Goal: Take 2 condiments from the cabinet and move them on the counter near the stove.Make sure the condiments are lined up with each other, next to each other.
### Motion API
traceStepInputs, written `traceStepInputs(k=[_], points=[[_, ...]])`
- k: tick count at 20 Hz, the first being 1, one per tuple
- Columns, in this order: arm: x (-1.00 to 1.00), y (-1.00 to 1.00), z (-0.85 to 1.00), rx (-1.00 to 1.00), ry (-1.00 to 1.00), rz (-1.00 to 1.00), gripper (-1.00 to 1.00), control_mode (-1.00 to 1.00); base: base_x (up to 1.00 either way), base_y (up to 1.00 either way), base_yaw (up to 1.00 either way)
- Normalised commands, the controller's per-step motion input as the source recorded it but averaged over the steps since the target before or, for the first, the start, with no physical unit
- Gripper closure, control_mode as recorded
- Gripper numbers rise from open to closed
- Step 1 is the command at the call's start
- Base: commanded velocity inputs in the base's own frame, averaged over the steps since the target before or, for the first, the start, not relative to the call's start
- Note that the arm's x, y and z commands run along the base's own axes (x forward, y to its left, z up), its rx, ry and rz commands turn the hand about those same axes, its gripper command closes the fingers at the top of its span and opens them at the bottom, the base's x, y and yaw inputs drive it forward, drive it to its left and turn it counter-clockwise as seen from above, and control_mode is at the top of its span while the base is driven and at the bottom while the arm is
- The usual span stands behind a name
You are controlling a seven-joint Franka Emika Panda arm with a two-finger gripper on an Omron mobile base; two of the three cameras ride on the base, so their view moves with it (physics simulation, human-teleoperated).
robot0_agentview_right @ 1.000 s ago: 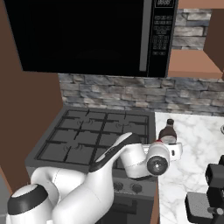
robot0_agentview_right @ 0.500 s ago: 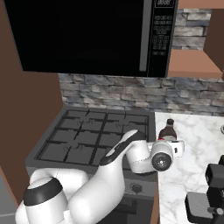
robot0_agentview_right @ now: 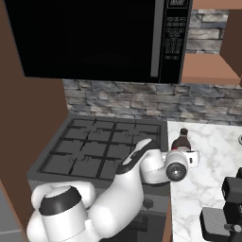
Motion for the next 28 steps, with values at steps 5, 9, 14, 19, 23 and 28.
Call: traceStepInputs(k=[5,9,14,19,23,28], points=[[0.2,-0.17,-0.13,0.02,0.0,0.0,1.0,-1.0,0.0,0.0,0.0],[0.22,-0.14,-0.15,0.02,0.0,0.0,1.0,-1.0,0.0,0.0,0.0],[0.22,-0.12,-0.16,0.02,0.0,0.0,1.0,-1.0,0.0,0.0,0.0],[0.23,-0.04,-0.18,0.02,0.0,0.0,1.0,-1.0,0.0,0.0,0.0],[0.26,0.0,-0.18,0.02,0.0,0.0,1.0,-1.0,0.0,0.0,0.0],[0.25,0.0,-0.17,0.02,0.0,0.0,1.0,-1.0,0.0,0.0,0.0]])
